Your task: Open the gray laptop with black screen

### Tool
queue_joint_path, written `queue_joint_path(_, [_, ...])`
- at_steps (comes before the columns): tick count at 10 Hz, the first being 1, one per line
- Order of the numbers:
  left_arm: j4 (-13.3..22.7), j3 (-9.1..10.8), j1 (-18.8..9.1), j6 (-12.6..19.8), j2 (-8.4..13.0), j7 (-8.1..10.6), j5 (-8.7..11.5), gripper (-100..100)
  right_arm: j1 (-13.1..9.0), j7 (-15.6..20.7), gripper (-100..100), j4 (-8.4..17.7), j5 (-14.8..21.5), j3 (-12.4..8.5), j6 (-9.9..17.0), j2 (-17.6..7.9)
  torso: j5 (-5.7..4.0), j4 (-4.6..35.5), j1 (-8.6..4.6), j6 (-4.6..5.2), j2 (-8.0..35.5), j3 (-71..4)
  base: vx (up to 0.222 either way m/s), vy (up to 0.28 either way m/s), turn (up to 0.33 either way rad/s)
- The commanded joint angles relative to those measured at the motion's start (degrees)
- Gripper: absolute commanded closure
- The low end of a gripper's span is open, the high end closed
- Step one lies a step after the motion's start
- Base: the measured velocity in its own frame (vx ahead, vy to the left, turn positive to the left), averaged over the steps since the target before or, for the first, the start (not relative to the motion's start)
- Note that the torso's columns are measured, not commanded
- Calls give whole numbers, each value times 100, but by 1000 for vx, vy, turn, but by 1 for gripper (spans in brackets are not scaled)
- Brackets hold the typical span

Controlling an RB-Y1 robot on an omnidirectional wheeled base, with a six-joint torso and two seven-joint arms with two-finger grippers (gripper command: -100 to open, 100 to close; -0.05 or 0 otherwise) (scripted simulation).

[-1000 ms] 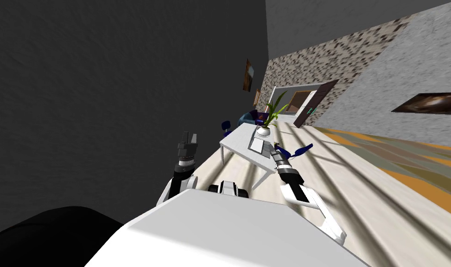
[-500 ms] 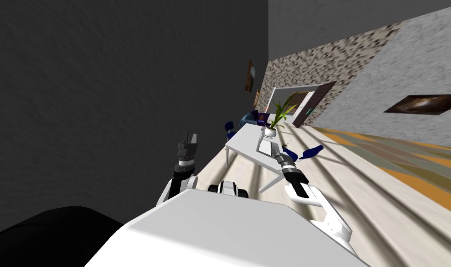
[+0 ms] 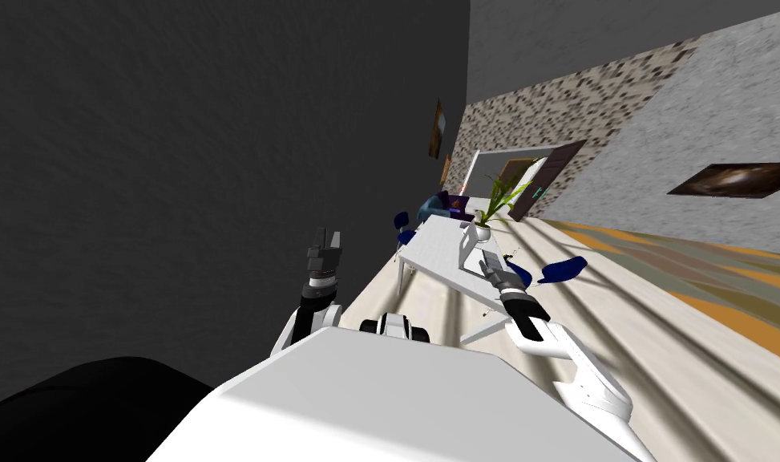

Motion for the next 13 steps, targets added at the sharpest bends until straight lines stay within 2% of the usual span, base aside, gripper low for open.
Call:
queue_joint_path(1, [0, 0, 0, 0, 0, 0, 0, 0, -82, 239, -100, 306, 117, -124, 193, -345, 0, 1, 1, -1, 4, 3, 164, 174, -1])
queue_joint_path(8, [0, 0, -1, 0, 0, 0, 0, 0, -199, 741, -100, 975, 360, -416, 433, -989, 0, 3, 1, 0, 12, 8, 120, 136, -2])
queue_joint_path(10, [0, 0, 0, 0, 0, 0, 0, 0, -237, 914, -100, 1194, 458, -506, 512, -1247, 0, 1, 3, 0, 4, 3, 137, 144, -6])
queue_joint_path(12, [0, 1, -1, 0, 1, 0, 0, 0, -212, 864, -100, 1101, 405, -462, 540, -1220, -6, 7, -22, 1, 29, 18, 37, 39, -1])
queue_joint_path(13, [0, 1, -2, 0, 2, 0, 0, 0, -213, 863, 100, 1099, 404, -461, 538, -1219, -10, 11, -30, 2, 39, 25, 8, 5, -4])
